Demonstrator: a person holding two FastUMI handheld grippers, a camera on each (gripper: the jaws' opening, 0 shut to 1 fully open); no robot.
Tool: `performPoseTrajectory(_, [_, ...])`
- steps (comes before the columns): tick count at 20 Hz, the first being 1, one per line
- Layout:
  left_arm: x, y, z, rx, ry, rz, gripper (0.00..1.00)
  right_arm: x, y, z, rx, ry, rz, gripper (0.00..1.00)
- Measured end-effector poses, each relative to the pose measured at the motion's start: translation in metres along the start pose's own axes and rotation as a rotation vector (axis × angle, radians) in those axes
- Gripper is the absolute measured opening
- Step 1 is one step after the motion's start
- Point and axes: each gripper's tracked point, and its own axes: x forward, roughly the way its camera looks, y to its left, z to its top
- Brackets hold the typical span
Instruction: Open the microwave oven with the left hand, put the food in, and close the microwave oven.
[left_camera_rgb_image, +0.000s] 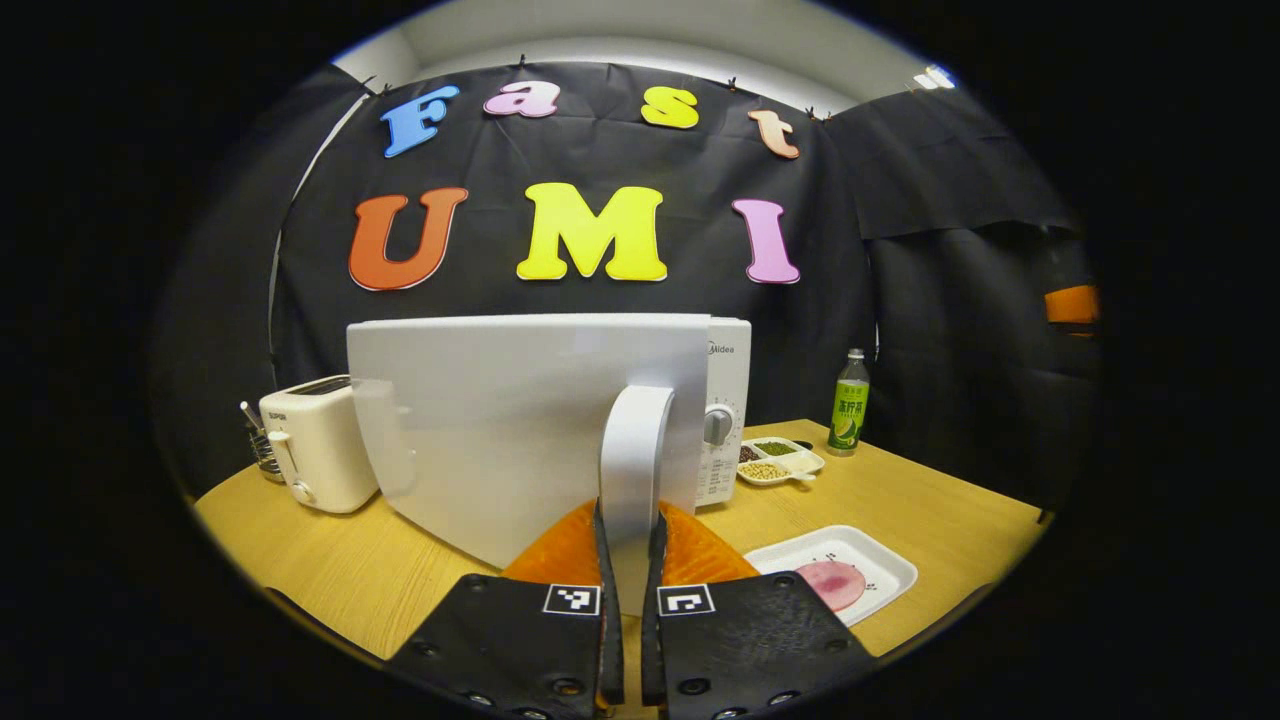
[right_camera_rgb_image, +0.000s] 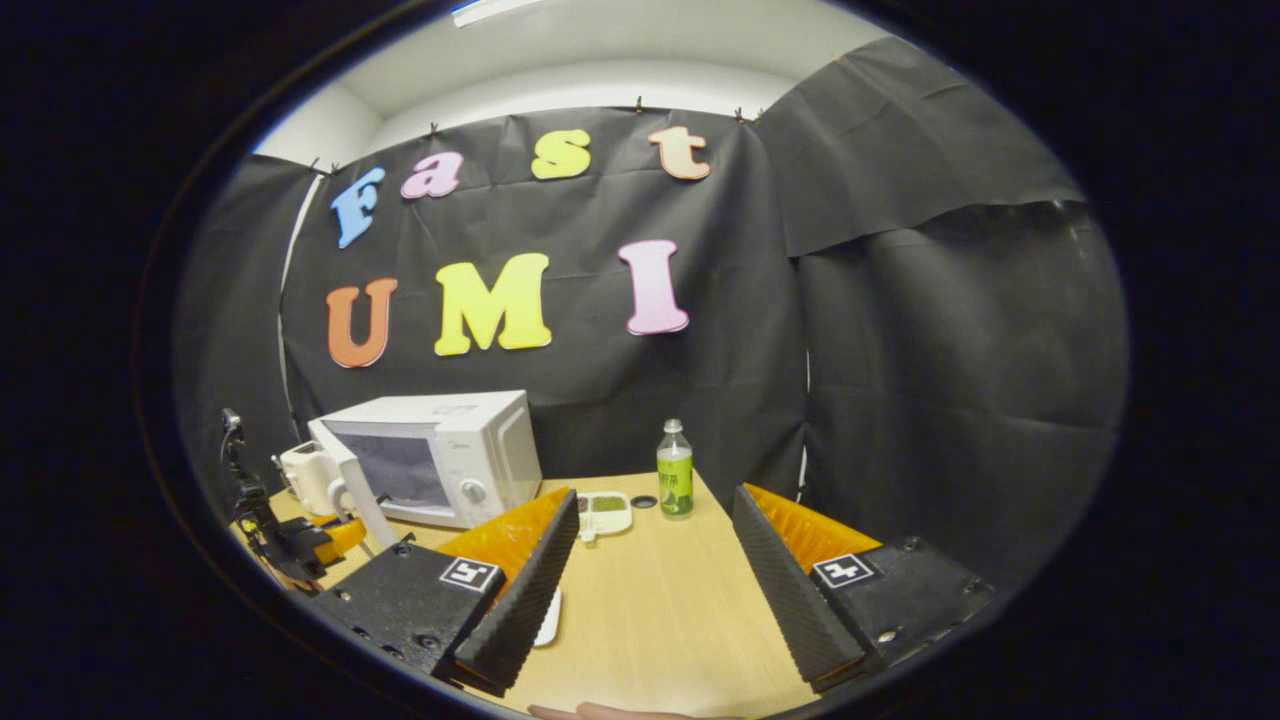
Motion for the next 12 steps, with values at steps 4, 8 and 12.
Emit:
performPoseTrajectory(4, [-0.052,0.037,-0.007,0.018,-0.012,0.01,0.1,-0.017,0.026,-0.002,-0.011,0.001,0.033,0.99])
performPoseTrajectory(8, [-0.102,0.086,-0.016,-0.01,-0.003,0.101,0.18,-0.032,0.057,0.004,-0.034,-0.018,0.072,0.99])
performPoseTrajectory(12, [-0.165,0.136,-0.028,-0.023,0.026,0.219,0.58,-0.038,0.083,0.002,-0.047,-0.015,0.114,0.99])
